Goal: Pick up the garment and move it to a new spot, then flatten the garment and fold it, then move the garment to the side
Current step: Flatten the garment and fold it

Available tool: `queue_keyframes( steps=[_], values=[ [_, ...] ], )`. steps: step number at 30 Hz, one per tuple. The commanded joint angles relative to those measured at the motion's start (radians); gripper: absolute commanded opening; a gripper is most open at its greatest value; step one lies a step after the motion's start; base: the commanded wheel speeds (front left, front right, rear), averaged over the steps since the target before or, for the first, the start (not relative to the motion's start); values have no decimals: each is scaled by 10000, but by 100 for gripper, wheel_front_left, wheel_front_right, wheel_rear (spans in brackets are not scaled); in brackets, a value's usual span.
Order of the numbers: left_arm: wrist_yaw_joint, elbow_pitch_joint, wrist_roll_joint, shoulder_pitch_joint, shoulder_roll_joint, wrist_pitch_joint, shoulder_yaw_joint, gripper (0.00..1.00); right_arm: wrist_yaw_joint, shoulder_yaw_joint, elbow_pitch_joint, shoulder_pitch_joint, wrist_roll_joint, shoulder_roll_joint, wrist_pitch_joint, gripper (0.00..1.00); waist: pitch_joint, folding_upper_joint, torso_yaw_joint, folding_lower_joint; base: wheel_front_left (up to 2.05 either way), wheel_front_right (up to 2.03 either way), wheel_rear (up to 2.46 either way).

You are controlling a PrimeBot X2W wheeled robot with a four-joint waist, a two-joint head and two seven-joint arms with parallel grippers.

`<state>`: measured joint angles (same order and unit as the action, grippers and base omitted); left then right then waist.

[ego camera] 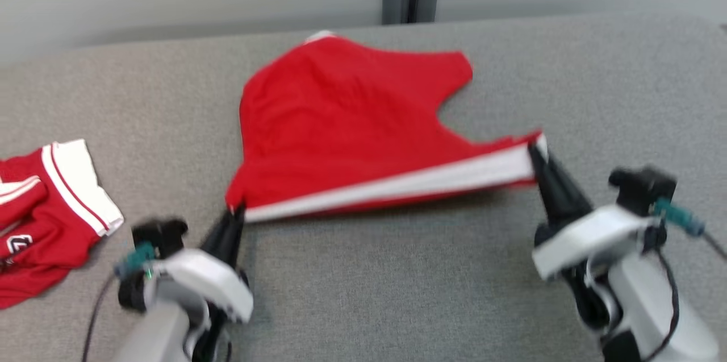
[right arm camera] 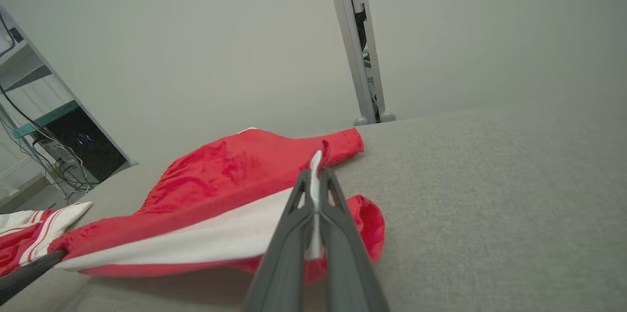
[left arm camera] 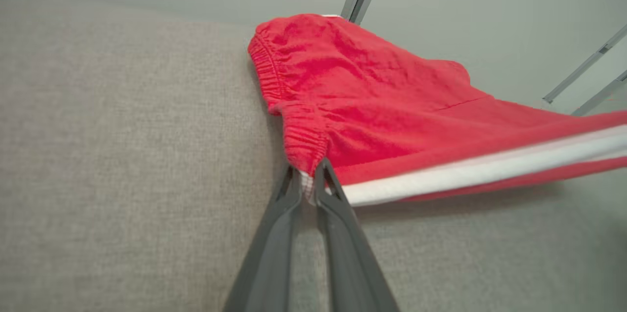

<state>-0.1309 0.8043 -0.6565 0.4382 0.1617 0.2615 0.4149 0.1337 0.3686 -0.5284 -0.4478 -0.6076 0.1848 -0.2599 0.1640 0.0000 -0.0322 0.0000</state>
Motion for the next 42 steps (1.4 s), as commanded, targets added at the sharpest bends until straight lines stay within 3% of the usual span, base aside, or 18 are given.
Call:
queue_keyframes(
  steps=[1, 9, 18, 23, 28, 35, 42],
  values=[
    [14, -28, 134, -530, 44, 45, -152, 0, -53, 132, 18, 512, -257, 132, -76, 0, -871, 0, 80, 0, 0, 0, 0],
    [142, -1173, 699, -3354, -263, 49, -1522, 0, -53, 1256, 150, 3161, -1259, 495, -21, 0, -2157, 0, 6, 0, 0, 0, 0],
    [74, -2583, 1425, -4761, -601, 50, -2244, 0, -52, 1296, 876, 3979, -1666, 757, 70, 0, -2189, 0, 30, 0, 0, 0, 0],
    [49, -2940, 1753, -3888, -621, 50, -2237, 0, -41, 842, 1135, 2792, -1274, 753, 233, 0, -1690, 0, 219, 0, 0, 0, 0],
    [213, -2421, 1970, -1796, -535, -60, -2205, 0, -40, 483, 581, 501, -348, 492, 574, 0, -401, 0, 521, 0, 0, 0, 0],
    [307, -907, 2248, 1234, -666, -376, -1927, 0, -33, -13, -1584, -2669, 1236, -412, 761, 0, 1386, 0, 1038, 0, 0, 0, 0],
    [339, 839, 2326, 3033, -873, -316, -1620, 0, -33, -727, -4131, -4747, 2642, -894, 336, 0, 2428, 0, 1351, 0, 0, 0, 0]
  ],
)
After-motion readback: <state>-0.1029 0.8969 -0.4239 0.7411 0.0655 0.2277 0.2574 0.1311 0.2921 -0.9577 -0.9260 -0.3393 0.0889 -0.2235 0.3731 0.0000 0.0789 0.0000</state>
